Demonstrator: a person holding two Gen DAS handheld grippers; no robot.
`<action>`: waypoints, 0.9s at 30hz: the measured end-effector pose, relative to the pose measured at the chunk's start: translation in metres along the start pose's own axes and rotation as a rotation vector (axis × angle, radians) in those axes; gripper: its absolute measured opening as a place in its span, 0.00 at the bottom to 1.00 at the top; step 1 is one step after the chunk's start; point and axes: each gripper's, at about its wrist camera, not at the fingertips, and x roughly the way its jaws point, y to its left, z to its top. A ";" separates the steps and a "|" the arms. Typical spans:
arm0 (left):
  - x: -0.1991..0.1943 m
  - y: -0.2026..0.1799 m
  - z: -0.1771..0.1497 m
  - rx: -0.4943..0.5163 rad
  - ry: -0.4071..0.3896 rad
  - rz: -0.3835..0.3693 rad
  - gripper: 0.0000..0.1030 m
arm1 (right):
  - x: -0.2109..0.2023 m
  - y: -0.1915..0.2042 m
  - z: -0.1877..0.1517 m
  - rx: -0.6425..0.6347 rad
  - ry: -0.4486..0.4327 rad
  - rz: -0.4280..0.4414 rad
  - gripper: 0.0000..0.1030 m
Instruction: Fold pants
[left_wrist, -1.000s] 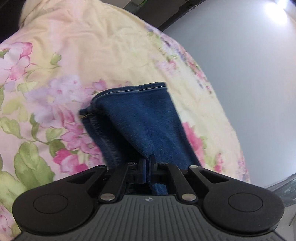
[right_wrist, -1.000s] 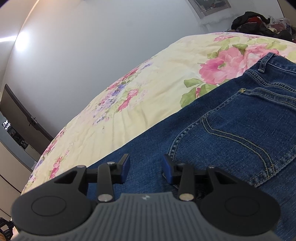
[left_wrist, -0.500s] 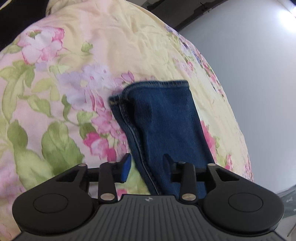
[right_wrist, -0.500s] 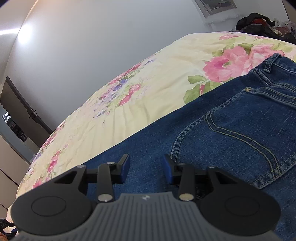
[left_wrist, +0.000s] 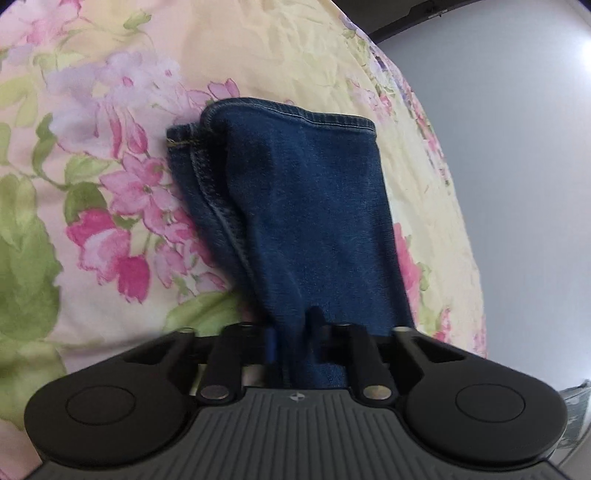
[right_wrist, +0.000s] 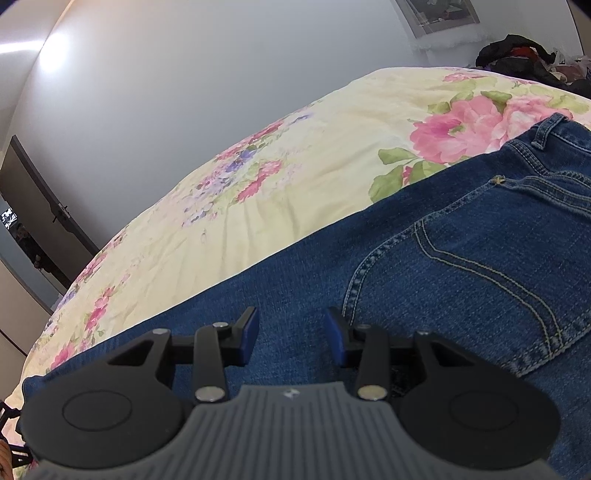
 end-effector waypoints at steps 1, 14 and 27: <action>-0.004 0.001 0.001 -0.003 -0.007 -0.025 0.08 | 0.000 0.000 0.000 0.002 0.000 0.002 0.36; -0.010 0.019 -0.005 0.090 -0.024 0.006 0.12 | -0.028 0.032 0.003 -0.224 -0.015 -0.043 0.36; -0.031 0.026 0.005 -0.010 -0.074 0.063 0.37 | -0.069 0.016 -0.038 -0.322 0.208 -0.212 0.37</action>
